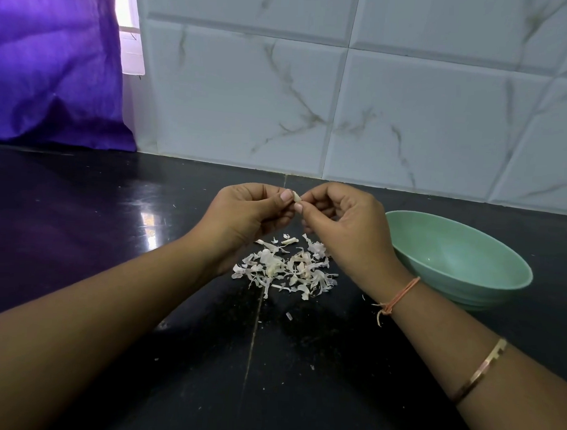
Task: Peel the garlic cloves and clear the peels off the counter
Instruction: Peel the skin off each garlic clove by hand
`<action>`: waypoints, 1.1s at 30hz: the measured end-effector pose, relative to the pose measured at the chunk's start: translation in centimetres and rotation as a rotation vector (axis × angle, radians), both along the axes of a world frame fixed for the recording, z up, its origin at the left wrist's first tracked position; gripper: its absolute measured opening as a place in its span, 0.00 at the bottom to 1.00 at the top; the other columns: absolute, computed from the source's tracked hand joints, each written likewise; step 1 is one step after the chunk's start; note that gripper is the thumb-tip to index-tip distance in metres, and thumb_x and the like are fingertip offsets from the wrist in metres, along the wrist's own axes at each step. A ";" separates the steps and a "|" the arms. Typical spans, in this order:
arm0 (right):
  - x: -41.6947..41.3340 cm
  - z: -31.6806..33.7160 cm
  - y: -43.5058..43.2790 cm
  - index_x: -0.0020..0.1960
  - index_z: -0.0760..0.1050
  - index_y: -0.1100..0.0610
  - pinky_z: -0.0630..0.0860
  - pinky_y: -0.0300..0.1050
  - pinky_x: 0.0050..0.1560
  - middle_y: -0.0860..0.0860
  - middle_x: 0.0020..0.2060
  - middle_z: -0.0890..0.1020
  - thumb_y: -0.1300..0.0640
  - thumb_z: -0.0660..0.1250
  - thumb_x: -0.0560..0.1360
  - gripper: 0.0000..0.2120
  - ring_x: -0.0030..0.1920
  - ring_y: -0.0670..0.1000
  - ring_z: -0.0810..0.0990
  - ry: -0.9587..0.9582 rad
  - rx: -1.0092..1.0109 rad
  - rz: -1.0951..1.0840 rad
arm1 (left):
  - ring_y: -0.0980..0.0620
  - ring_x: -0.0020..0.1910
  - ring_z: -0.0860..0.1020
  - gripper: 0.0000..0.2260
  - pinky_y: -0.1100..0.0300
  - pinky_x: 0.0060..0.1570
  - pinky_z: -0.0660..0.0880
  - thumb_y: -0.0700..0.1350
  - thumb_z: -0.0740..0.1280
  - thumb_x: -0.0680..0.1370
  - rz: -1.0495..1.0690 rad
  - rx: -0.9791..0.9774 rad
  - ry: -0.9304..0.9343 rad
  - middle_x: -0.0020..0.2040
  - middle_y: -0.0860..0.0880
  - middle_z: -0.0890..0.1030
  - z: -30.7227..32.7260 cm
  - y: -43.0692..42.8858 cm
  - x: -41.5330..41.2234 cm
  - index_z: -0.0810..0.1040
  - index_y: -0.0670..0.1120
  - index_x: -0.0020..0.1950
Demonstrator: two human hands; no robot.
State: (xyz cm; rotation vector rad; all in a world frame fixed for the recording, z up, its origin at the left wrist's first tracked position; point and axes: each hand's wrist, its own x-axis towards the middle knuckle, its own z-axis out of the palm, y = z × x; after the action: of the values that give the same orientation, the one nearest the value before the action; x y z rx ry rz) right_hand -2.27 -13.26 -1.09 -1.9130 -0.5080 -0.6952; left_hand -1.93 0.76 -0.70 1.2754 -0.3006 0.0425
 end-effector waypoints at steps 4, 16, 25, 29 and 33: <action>0.0 0.1 0.0 0.39 0.78 0.57 0.81 0.49 0.41 0.45 0.31 0.80 0.64 0.70 0.71 0.04 0.34 0.48 0.80 0.011 0.026 0.030 | 0.58 0.34 0.76 0.06 0.69 0.38 0.77 0.36 0.63 0.76 -0.027 0.018 -0.028 0.34 0.49 0.80 -0.1 0.0 0.0 0.77 0.40 0.42; 0.1 0.1 -0.3 0.40 0.78 0.55 0.80 0.43 0.40 0.46 0.33 0.80 0.64 0.71 0.71 0.05 0.34 0.44 0.79 -0.026 -0.047 0.030 | 0.63 0.27 0.72 0.06 0.73 0.30 0.67 0.42 0.71 0.71 0.329 0.636 -0.443 0.28 0.59 0.78 0.0 0.8 0.2 0.79 0.52 0.37; 0.0 0.1 -0.1 0.41 0.79 0.54 0.82 0.49 0.42 0.51 0.34 0.82 0.68 0.69 0.72 0.09 0.34 0.51 0.81 0.088 0.097 0.168 | 0.63 0.26 0.71 0.07 0.72 0.29 0.67 0.43 0.72 0.70 0.351 0.655 -0.459 0.25 0.59 0.77 0.0 0.9 0.2 0.79 0.52 0.34; 0.0 0.0 0.0 0.41 0.79 0.57 0.82 0.46 0.41 0.51 0.34 0.81 0.70 0.67 0.72 0.09 0.35 0.49 0.80 0.135 0.174 0.234 | 0.62 0.26 0.71 0.07 0.72 0.28 0.67 0.43 0.72 0.70 0.347 0.615 -0.401 0.26 0.54 0.78 0.1 0.8 0.2 0.79 0.51 0.33; 0.1 0.0 0.1 0.41 0.79 0.56 0.81 0.45 0.41 0.50 0.34 0.81 0.70 0.67 0.72 0.11 0.37 0.47 0.80 0.156 0.194 0.267 | 0.60 0.27 0.71 0.06 0.70 0.28 0.67 0.41 0.71 0.70 0.324 0.546 -0.340 0.27 0.52 0.77 0.0 0.8 0.2 0.80 0.49 0.33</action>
State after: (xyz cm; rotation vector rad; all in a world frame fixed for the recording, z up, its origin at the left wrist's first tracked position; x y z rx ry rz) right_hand -2.22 -13.16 -1.08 -1.6633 -0.5628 -0.4034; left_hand -1.74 1.54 -0.68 1.8543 -0.4105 0.4852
